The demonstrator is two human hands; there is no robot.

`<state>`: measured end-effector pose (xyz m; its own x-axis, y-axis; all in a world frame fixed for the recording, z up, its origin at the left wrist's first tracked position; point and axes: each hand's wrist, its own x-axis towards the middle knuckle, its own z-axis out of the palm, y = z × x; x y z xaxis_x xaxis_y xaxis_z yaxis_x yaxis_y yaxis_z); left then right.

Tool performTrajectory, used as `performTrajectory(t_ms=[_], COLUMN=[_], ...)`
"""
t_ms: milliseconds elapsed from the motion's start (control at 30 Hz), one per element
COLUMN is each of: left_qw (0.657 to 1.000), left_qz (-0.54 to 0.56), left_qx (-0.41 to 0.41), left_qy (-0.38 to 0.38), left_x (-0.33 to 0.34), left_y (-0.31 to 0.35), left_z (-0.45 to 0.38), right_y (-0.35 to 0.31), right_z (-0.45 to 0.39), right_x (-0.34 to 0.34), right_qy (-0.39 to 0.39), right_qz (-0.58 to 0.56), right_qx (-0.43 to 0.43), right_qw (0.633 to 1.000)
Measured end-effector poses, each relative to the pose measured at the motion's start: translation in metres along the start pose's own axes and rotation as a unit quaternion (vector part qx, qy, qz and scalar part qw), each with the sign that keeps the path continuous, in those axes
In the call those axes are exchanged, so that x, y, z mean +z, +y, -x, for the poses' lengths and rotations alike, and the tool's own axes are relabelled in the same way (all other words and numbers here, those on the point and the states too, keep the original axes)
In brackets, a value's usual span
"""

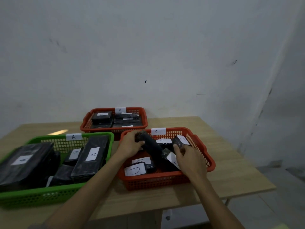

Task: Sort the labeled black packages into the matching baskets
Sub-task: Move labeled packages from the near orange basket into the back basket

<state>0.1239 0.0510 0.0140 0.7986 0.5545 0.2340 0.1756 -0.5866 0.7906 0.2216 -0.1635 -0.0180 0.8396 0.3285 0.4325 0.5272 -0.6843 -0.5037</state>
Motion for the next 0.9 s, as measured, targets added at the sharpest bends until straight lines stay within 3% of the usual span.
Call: performTrajectory(t_ms=[267, 333, 400, 467, 533, 600, 700, 800, 900], left_qw=[0.986, 0.978, 0.971, 0.965, 0.958, 0.951, 0.938, 0.918, 0.927], left_qz=[-0.052, -0.057, -0.071, -0.081, -0.098, -0.113, -0.127, -0.189, -0.214], left_qx=[0.127, 0.169, 0.204, 0.231, 0.258, 0.286, 0.323, 0.347, 0.307], left_qy=[0.096, 0.106, 0.106, 0.094, 0.074, 0.041, -0.017, -0.029, -0.029], left_x=[-0.021, -0.022, -0.020, -0.016, -0.010, -0.003, 0.001, 0.000, -0.008], left_y=[-0.005, -0.004, -0.002, 0.002, 0.005, 0.006, 0.007, 0.004, -0.004], left_z=[0.023, 0.030, 0.036, 0.041, 0.046, 0.049, 0.052, 0.053, 0.052], right_y=[0.001, -0.001, -0.005, -0.016, -0.028, -0.037, -0.043, -0.045, -0.044], right_z=[-0.006, -0.009, -0.015, -0.025, -0.033, -0.038, -0.041, -0.043, -0.046], right_x=[0.002, -0.001, -0.009, -0.020, -0.028, -0.027, -0.016, -0.007, -0.005], right_qy=[-0.105, -0.106, -0.092, -0.122, -0.221, -0.298, -0.297, -0.288, -0.269], right_qz=[0.057, 0.019, -0.088, -0.226, -0.320, -0.374, -0.441, -0.492, -0.517], right_qx=[0.017, 0.019, 0.037, 0.106, 0.189, 0.220, 0.223, 0.235, 0.241], right_qw=[0.993, 0.994, 0.991, 0.960, 0.902, 0.850, 0.817, 0.787, 0.776])
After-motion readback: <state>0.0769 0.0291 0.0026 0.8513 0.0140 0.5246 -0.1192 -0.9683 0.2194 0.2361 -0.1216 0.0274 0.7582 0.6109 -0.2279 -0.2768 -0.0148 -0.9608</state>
